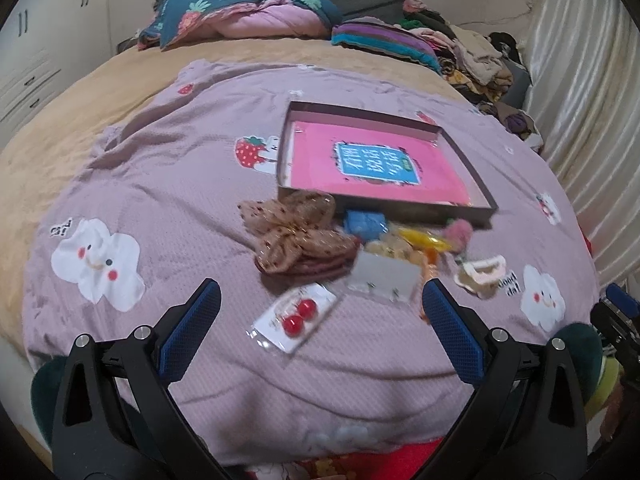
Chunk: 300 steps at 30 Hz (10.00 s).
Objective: Organize jewelry
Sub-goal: 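Reach the left tool to the beige bow while the right tool reaches the yellow hair-tie bag, then lift the beige bow with the left tool while the right tool lifts the yellow bag, then lower the bow into the pink tray with the left tool while the right tool drops the yellow bag there, then withdraw both open tools from the tray toward the remaining accessories, then grasp the red-bead earring card with the left tool while the right tool grasps the clear earring packet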
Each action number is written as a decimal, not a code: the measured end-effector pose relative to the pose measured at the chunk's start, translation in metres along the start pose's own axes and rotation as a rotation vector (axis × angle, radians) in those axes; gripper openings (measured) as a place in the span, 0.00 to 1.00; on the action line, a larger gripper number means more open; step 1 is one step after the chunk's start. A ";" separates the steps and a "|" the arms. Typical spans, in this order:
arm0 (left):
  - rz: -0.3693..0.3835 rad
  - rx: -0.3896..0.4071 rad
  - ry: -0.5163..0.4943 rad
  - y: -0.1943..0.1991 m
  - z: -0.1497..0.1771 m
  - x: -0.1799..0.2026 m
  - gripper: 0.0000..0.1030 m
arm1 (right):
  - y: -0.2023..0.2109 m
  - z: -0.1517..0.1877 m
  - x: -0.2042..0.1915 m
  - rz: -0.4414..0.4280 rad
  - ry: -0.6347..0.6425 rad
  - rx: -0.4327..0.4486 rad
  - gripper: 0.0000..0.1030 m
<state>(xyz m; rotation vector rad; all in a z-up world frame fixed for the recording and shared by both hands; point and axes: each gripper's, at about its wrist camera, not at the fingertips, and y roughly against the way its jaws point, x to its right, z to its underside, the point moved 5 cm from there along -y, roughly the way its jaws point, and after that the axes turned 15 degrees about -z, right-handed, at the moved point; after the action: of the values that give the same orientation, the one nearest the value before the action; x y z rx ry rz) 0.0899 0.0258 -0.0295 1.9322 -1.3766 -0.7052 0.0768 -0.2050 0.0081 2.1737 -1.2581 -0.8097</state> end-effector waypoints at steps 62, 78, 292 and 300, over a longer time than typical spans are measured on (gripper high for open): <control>0.086 -0.174 -0.016 -0.132 -0.040 -0.043 0.21 | -0.224 -0.032 -0.050 -0.085 0.394 -0.339 0.33; 0.082 -0.066 -0.016 -0.081 -0.072 -0.033 0.19 | -0.143 -0.051 -0.009 -0.192 0.160 -0.168 0.30; 0.136 -0.126 -0.182 -0.075 0.039 0.000 0.38 | -0.191 -0.006 -0.089 -0.390 0.231 -0.318 0.13; 0.143 -0.092 -0.172 -0.055 0.026 0.001 0.22 | -0.156 -0.019 -0.076 -0.396 0.201 -0.231 0.10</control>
<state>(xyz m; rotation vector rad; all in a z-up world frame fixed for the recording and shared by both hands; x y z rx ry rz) 0.1036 0.0329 -0.0886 1.7157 -1.5415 -0.8649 0.1519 -0.0656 -0.0654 2.2725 -0.6100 -0.8149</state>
